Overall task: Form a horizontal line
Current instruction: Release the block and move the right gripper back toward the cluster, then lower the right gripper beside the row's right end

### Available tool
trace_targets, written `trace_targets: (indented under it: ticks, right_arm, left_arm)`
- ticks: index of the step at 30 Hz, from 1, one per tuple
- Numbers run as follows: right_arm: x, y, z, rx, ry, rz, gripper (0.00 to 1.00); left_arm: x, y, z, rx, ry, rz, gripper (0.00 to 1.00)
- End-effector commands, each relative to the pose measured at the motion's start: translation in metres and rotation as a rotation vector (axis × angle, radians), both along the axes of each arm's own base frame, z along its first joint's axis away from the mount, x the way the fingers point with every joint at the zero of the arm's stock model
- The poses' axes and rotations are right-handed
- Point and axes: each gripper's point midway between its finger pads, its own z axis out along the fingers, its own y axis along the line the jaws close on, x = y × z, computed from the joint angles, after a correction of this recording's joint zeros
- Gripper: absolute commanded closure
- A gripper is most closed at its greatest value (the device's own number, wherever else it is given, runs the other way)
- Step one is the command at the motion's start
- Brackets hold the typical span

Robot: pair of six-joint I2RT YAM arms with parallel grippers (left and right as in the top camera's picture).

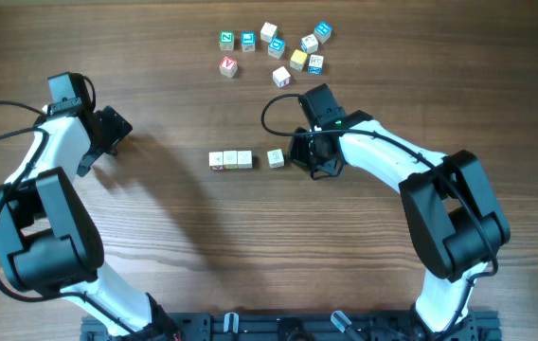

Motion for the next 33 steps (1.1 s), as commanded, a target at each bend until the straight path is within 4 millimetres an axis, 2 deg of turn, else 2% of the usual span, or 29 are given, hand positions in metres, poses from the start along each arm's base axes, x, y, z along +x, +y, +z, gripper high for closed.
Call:
trace_targets:
  ticks: [1, 12, 16, 26, 33]
  right_arm:
    - [-0.013, -0.001, -0.007, -0.004, 0.061, 0.006, 0.96]
    - [-0.02, 0.001, -0.006, 0.01, 0.091, 0.013, 0.96]
    - [-0.024, 0.009, -0.006, 0.013, 0.088, 0.037, 0.96]
    - [-0.022, 0.013, -0.005, 0.021, 0.071, 0.042, 0.96]
    - [0.005, 0.003, -0.005, -0.043, -0.035, -0.054, 0.96]
  left_arm:
    - [-0.002, -0.001, -0.004, -0.006, 0.008, 0.007, 0.0]
    - [-0.002, -0.001, -0.004, -0.006, 0.008, 0.007, 0.0]
    - [-0.002, -0.001, -0.004, -0.006, 0.008, 0.007, 0.0]
    - [-0.002, -0.001, -0.004, -0.006, 0.008, 0.007, 0.0]
    - [-0.002, -0.001, -0.004, -0.006, 0.008, 0.007, 0.0]
